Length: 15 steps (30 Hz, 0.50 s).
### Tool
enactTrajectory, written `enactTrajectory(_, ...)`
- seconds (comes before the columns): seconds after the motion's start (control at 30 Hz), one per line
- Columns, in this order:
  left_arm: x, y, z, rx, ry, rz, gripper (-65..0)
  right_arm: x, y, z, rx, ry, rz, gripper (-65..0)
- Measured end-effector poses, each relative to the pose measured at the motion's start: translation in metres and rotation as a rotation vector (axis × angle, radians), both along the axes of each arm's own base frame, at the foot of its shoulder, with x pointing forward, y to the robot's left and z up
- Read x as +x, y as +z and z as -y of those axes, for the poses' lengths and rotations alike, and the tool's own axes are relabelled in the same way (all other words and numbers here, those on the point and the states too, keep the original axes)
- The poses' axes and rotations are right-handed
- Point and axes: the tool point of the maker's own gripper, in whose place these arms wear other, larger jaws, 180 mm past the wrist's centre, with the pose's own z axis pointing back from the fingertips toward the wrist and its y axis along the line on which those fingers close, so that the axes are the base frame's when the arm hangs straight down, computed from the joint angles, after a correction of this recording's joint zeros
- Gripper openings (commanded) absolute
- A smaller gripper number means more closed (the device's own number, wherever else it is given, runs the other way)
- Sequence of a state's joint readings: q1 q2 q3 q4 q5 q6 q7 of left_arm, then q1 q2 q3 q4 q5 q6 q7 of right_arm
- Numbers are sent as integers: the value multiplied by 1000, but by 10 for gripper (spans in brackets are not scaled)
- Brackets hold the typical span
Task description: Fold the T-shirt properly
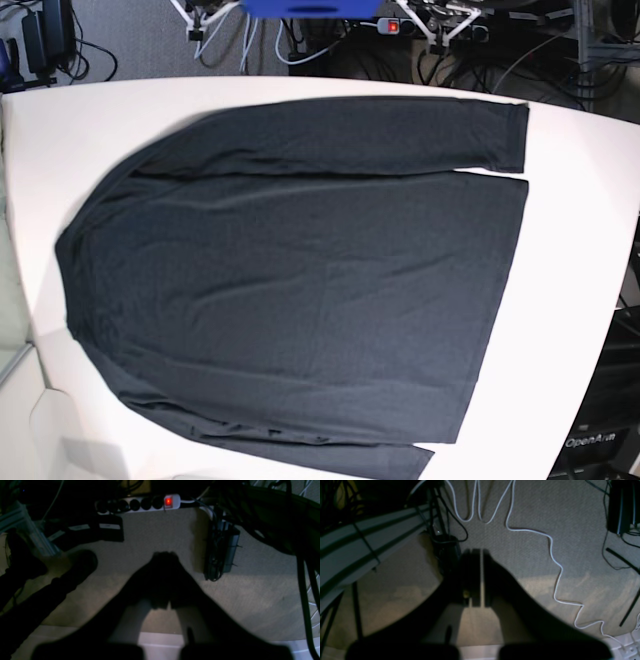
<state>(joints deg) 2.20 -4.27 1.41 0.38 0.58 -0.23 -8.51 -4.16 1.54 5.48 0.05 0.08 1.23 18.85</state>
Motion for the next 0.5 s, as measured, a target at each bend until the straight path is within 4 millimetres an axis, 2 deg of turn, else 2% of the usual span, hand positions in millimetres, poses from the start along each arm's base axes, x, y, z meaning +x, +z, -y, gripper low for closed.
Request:
enactTrajectory(0.1,0,0,0,0,1,0,-650,0,0,-7,11,-1,0,-650)
enactTrajectory(0.5,1,0,3,-5,4,6,-650,1,1,-3,1,0,19,-650)
